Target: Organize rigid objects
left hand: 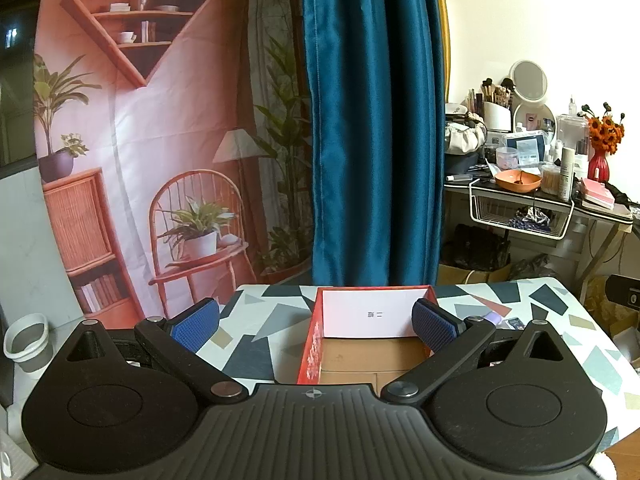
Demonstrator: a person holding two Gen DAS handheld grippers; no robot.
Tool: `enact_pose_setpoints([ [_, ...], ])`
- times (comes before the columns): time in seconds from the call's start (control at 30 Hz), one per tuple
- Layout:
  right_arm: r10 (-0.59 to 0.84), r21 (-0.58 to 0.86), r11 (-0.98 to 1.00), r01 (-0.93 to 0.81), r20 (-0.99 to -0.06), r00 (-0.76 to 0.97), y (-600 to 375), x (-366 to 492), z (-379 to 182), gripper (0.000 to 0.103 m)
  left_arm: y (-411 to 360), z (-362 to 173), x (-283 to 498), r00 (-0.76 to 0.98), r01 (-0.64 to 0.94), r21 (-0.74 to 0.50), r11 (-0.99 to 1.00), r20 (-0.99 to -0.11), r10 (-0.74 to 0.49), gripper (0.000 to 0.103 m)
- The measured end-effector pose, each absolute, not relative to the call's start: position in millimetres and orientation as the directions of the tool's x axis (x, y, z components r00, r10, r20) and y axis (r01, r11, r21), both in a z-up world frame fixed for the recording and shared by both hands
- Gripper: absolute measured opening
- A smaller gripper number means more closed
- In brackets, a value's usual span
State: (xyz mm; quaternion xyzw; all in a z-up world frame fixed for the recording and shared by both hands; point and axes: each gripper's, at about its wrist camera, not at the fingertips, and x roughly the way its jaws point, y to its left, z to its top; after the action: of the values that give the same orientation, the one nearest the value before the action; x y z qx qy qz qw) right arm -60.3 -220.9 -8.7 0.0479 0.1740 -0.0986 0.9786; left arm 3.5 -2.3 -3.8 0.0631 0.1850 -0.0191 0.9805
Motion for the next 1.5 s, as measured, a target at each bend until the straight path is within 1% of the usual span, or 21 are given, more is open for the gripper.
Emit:
enact_pose_setpoints([
  [0.2,-0.161,0.05,0.981,0.19,-0.35,0.923,-218,-60,-8,0.103,-2,-3,4,0.931,0.068,0.114,0.991,-0.365,-0.022,0.103],
  [1.17,-0.169,0.049,0.979,0.198,-0.35,0.921,-219,-60,-9,0.103,1,-3,6,0.925,0.067,0.1,0.993,-0.38,-0.024,0.103],
  [1.4,-0.167,0.072,0.976,0.204,-0.348,0.923,-224,-57,-17,0.103,6,-8,15,0.914,0.068,0.046,0.997,-0.404,-0.044,0.103],
  [1.5,-0.163,0.059,0.979,0.193,-0.335,0.928,-225,-54,-20,0.103,10,-10,23,0.919,0.056,0.034,0.998,-0.392,-0.038,0.103],
])
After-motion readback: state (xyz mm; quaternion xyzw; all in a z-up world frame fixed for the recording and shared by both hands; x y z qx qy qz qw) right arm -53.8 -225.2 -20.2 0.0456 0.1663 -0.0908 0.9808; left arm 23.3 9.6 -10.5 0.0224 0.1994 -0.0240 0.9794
